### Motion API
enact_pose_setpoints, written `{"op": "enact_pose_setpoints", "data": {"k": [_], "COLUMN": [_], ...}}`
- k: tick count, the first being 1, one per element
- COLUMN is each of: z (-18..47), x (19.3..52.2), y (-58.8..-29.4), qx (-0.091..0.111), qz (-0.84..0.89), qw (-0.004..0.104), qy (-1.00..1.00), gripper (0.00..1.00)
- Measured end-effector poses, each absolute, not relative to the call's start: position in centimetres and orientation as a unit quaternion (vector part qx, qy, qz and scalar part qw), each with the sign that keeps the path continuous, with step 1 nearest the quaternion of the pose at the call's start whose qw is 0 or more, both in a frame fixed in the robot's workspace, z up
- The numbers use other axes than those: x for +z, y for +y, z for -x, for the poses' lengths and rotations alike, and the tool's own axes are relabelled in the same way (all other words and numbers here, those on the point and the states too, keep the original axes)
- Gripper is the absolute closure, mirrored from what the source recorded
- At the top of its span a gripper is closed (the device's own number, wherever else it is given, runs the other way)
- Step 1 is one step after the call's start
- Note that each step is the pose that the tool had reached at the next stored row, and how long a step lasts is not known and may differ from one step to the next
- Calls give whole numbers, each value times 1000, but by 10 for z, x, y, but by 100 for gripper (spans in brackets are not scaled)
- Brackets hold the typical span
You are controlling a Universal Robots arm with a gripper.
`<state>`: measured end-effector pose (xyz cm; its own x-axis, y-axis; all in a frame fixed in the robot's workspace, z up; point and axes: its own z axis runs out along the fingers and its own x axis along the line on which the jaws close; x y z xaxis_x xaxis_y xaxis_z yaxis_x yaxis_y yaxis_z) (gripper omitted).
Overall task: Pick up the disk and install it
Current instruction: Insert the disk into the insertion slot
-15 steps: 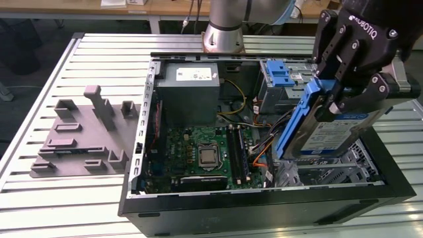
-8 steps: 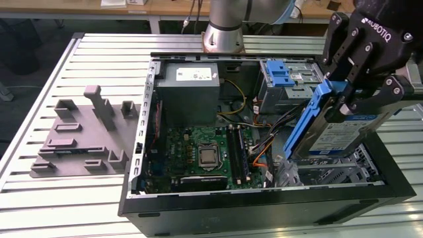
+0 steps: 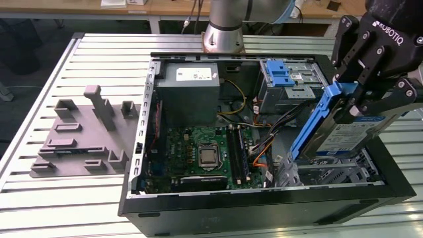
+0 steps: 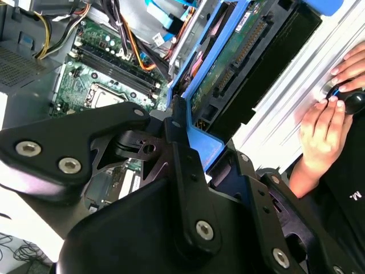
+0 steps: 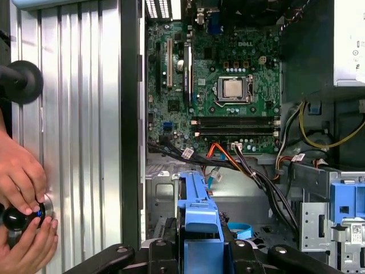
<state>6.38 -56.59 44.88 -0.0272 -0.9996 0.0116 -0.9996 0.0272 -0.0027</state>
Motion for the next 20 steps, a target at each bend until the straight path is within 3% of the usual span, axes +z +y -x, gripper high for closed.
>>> {"op": "enact_pose_setpoints", "data": {"k": [20], "z": [-72], "x": [442], "y": [-566], "qx": [5], "qz": [-695], "qw": [3], "qy": [-719], "gripper": [64]}}
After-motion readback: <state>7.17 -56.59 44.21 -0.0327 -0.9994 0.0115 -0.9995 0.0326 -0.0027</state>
